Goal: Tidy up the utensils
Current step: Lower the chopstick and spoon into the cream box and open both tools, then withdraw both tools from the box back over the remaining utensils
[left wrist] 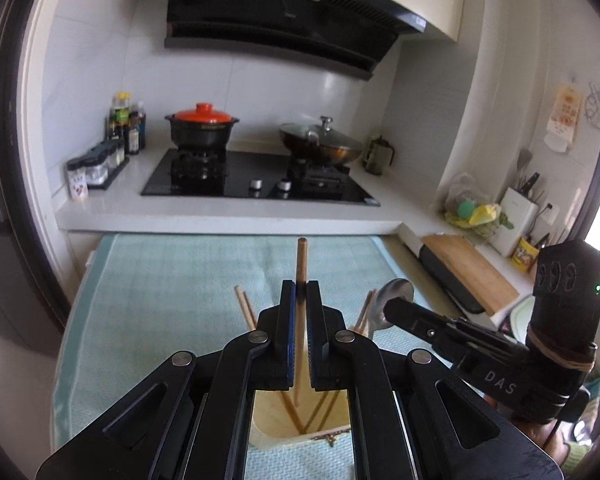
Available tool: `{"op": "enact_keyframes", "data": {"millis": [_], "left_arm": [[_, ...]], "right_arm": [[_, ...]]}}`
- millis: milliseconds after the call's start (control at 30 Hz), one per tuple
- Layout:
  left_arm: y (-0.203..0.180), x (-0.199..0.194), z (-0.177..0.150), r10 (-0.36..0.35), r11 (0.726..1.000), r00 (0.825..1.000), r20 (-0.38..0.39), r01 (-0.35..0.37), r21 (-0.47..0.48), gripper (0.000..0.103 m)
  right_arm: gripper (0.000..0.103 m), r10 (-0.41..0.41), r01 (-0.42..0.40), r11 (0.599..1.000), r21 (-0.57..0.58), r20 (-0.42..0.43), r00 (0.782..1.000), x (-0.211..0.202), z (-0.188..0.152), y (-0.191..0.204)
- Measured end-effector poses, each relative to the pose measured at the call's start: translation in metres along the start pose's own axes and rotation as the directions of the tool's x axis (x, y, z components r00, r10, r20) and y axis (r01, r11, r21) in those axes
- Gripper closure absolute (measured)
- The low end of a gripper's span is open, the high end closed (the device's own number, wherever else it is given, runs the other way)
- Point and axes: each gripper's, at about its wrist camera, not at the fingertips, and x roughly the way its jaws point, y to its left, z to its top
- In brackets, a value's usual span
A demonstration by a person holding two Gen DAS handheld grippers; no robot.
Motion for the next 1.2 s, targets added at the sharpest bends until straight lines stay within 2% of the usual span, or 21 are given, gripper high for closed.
{"op": "enact_keyframes", "data": {"millis": [200,233,333,367,433,467,500,533,667,767,900,1000,1100,1200], "left_arm": [[0.005,0.052,-0.021,0.003,1.0,0.994,-0.107,-0.004,-0.008,0.101],[0.004,0.057,-0.022,0.005,1.0,0.993,-0.115,-0.005,-0.001,0.1],[0.001,0.062,-0.023,0.013,1.0,0.993,-0.115,-0.012,0.008,0.099],[0.001,0.061,-0.022,0.022,1.0,0.993,-0.115,-0.021,0.005,0.097],[0.003,0.057,-0.02,0.028,1.0,0.994,-0.11,-0.028,-0.004,0.073],[0.004,0.053,-0.019,0.033,0.999,0.995,-0.097,-0.034,-0.01,0.05],[0.005,0.048,-0.019,0.044,0.999,0.996,-0.079,-0.045,-0.012,0.039],[0.006,0.043,-0.018,0.055,0.998,0.996,-0.064,-0.055,-0.009,0.037],[0.008,0.019,-0.022,0.06,0.998,0.996,-0.072,-0.06,0.003,0.036],[0.005,-0.011,-0.037,0.071,0.997,0.995,-0.076,-0.068,0.04,0.028],[0.001,-0.058,-0.074,0.087,0.992,0.993,-0.077,-0.08,0.096,0.011],[-0.001,-0.092,-0.115,0.113,0.988,0.99,-0.087,-0.102,0.119,0.008],[-0.002,-0.123,-0.16,0.14,0.986,0.985,-0.098,-0.13,0.106,0.008],[-0.011,-0.153,-0.209,0.208,0.975,0.976,-0.071,-0.201,0.1,0.007]], "right_arm": [[0.099,-0.056,0.068,0.992,0.103,-0.11,0.992,0.038,-0.023,-0.043],[0.095,-0.055,0.07,0.991,0.114,-0.126,0.991,0.043,-0.025,-0.047],[0.095,-0.075,0.096,0.985,0.142,-0.15,0.986,0.051,-0.028,-0.057],[0.095,-0.083,0.106,0.984,0.146,-0.156,0.984,0.052,-0.028,-0.059],[0.092,-0.101,0.124,0.982,0.145,-0.159,0.982,0.051,-0.025,-0.061],[0.086,-0.106,0.13,0.982,0.14,-0.163,0.981,0.05,-0.023,-0.06],[0.062,-0.108,0.13,0.982,0.135,-0.163,0.981,0.048,-0.021,-0.058],[0.041,-0.108,0.128,0.983,0.13,-0.155,0.982,0.044,-0.018,-0.057],[0.039,-0.122,0.132,0.988,0.083,-0.114,0.986,0.019,-0.007,-0.043],[0.039,-0.124,0.129,0.99,0.059,-0.089,0.988,-0.011,-0.004,-0.028],[0.039,-0.138,0.137,0.99,-0.02,-0.054,0.989,-0.063,-0.015,0.0],[0.038,-0.168,0.166,0.982,-0.095,-0.015,0.986,-0.107,-0.037,0.02],[0.033,-0.249,0.252,0.951,-0.18,0.042,0.968,-0.149,-0.07,0.038],[0.024,-0.334,0.35,0.905,-0.241,0.106,0.937,-0.186,-0.111,0.054]]}}
